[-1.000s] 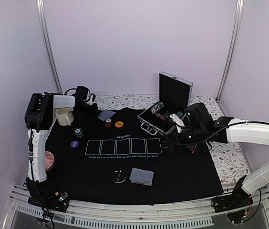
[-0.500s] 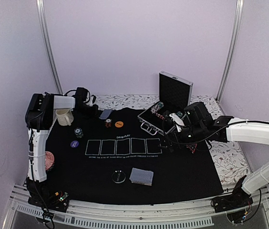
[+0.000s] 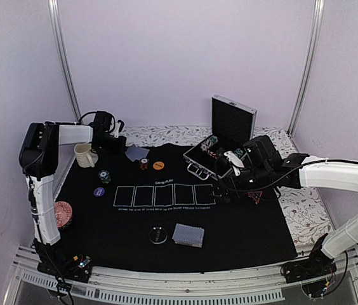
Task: Distribute texas hold em gaming equipment
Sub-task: Pick up the poker card from the big blind area, then distribute the poker card in the small blind area.
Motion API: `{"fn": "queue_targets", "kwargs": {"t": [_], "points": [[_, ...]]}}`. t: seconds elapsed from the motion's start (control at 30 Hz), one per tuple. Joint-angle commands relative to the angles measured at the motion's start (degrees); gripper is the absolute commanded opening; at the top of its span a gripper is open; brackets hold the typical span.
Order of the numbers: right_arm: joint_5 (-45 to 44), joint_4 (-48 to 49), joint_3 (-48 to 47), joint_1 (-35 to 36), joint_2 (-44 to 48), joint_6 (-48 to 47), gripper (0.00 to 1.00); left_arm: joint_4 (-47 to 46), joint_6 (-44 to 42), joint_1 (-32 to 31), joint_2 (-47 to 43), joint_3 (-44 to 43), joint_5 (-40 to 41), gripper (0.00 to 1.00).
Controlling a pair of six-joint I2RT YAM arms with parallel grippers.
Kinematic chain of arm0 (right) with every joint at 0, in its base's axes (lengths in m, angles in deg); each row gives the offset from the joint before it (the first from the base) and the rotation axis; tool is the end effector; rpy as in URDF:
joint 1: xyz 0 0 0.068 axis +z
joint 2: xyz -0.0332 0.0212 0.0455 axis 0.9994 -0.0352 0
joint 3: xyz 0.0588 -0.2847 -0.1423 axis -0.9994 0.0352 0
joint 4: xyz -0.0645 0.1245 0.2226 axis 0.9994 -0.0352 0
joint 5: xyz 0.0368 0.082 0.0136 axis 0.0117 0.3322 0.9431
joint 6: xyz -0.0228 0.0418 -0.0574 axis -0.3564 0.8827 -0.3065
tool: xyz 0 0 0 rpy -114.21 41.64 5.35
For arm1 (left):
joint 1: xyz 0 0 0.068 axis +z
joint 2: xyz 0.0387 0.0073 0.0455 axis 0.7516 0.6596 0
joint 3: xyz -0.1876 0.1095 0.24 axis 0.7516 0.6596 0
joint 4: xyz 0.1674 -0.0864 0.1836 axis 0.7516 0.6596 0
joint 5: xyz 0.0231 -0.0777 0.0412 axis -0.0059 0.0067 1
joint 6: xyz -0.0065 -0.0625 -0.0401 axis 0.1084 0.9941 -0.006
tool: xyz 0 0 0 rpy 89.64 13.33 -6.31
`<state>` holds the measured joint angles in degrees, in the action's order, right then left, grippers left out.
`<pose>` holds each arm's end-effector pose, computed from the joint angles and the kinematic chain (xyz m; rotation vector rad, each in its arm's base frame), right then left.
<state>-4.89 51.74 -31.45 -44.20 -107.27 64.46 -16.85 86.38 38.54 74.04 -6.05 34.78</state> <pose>0.2109 0.2289 0.2696 -0.8452 2.2871 0.8206 0.5052 -0.1047 0.1794 0.1006 2.4700 -0.4263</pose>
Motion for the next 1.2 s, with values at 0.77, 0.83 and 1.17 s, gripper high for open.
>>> {"fn": "queue_targets", "kwargs": {"t": [0.77,0.83,1.17], "points": [[1.77,1.01,-0.95,-0.02,1.67,-2.66,0.99,0.12,10.55,-3.07,-46.34,28.44,24.62,0.00],[2.29,1.54,-0.59,-0.10,2.07,-3.15,0.99,4.84,14.29,-2.95,-50.96,31.53,24.40,0.00],[3.99,3.02,1.35,-0.02,3.32,-4.96,0.99,15.43,18.41,-0.31,-62.02,37.81,25.32,0.00]]}}
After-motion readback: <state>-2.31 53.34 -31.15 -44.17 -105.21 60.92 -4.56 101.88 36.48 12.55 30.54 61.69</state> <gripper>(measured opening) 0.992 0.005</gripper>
